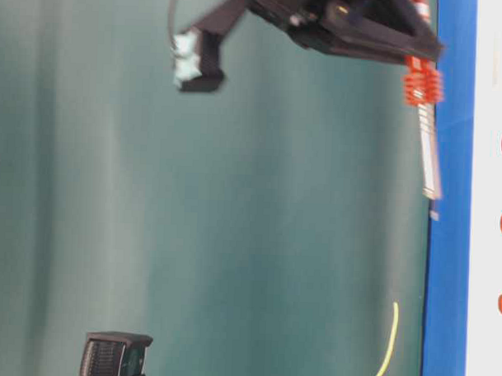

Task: Touch the tip of the soldering iron to the tip of the solder at the mark.
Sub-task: 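Withdraw left gripper left and right gripper right from the middle dot, then move wire and iron to the right red dot, tips meeting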

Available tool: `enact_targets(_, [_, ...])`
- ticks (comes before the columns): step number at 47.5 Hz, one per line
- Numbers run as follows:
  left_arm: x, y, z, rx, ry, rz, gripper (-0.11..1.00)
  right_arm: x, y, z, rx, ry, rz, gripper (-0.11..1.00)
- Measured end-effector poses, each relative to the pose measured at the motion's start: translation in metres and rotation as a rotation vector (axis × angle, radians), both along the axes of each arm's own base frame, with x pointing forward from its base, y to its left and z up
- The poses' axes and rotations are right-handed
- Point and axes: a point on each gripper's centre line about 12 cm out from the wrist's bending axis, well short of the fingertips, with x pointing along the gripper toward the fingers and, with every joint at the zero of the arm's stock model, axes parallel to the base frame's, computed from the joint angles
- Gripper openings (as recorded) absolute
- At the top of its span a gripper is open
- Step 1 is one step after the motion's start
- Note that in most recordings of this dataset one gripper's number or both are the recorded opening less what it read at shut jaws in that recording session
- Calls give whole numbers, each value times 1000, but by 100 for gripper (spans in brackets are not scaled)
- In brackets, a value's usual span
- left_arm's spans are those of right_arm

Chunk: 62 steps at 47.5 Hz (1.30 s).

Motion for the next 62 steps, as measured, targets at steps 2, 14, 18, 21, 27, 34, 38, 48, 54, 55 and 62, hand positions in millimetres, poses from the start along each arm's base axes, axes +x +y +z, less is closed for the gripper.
enact_targets(2, [0, 0, 0, 0, 0, 0, 2, -7, 0, 4, -5, -4, -3, 6])
enact_targets(14, [0, 0, 0, -1, 3, 1, 2, -42, -1, 12, -14, -34, -33, 6])
enact_targets(18, [1, 0, -1, -2, 6, 1, 2, -46, -1, 12, -14, -34, -34, 6])
enact_targets(21, [4, 0, -1, -4, 9, 3, 2, -47, -1, 12, -13, -27, -37, 6])
enact_targets(27, [18, 2, 0, -3, 12, 2, 2, -49, -1, 10, -11, -10, -40, 6])
enact_targets(34, [43, 4, -5, -6, 35, 2, 2, -52, -1, 8, -9, 4, -44, 6])
enact_targets(38, [60, 6, -9, -2, 54, -5, 2, -54, -2, 5, -8, 13, -48, 6])
enact_targets(48, [102, 11, -19, -7, 98, -7, 2, -59, -3, 1, -4, 37, -58, 6])
enact_targets(54, [123, 13, -34, -10, 150, -11, 2, -63, -4, -2, -2, 49, -67, 6])
enact_targets(55, [125, 14, -36, -11, 158, -9, 2, -63, -4, -3, -1, 52, -68, 6])
enact_targets(62, [141, 13, -46, -13, 182, -17, 2, -67, -6, -7, 2, 64, -79, 6])
